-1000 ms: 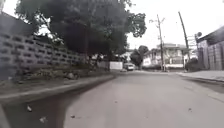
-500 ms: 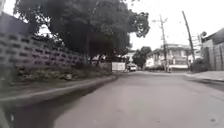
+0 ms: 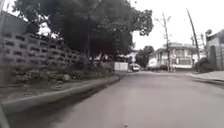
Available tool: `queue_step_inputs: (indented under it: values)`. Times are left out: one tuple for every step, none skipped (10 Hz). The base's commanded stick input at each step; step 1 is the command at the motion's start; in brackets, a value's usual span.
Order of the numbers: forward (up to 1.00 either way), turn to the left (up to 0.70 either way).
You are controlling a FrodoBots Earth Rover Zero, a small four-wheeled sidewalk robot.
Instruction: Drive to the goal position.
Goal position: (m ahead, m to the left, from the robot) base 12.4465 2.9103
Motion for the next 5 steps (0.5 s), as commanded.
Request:
queue_step_inputs:
  values:
    - [0.7, -0.35]
    - [0.7, -0.35]
    - [0.7, -0.35]
    - [0.7, -0.35]
    - [0.7, -0.35]
